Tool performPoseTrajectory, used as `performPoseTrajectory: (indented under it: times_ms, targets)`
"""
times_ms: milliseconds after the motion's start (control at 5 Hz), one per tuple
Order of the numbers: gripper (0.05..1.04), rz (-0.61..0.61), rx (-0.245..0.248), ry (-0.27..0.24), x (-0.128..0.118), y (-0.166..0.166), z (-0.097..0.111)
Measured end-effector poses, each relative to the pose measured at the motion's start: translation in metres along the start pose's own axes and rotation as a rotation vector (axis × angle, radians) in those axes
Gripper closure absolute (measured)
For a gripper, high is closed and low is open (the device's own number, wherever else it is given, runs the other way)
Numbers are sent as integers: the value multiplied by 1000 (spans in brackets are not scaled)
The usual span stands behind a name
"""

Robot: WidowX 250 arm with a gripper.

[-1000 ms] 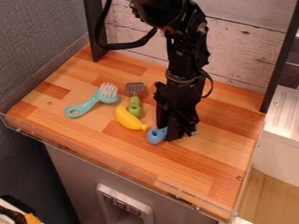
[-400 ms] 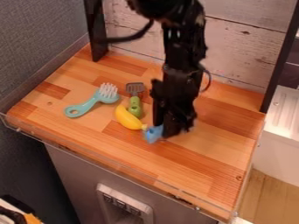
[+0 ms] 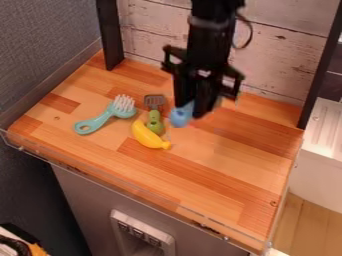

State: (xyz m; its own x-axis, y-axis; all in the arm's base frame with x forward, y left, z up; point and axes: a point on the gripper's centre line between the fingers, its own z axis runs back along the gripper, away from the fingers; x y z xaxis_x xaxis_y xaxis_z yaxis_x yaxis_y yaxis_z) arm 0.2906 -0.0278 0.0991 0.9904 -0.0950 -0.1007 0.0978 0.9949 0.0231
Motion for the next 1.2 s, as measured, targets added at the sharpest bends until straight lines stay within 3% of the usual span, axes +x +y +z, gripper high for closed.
performPoseTrajectory:
  times_ms: [200,400,600,800,1200]
  targets:
    - [759,212,-11,11,-1,-3,15]
    - [759,336,-18,3,3,-4,26]
    - [759,332,-20,4,4,-4,29]
    - [759,191,-22,-21,8,12,35]
    - [759,-65,-25,-31,23,88,38]
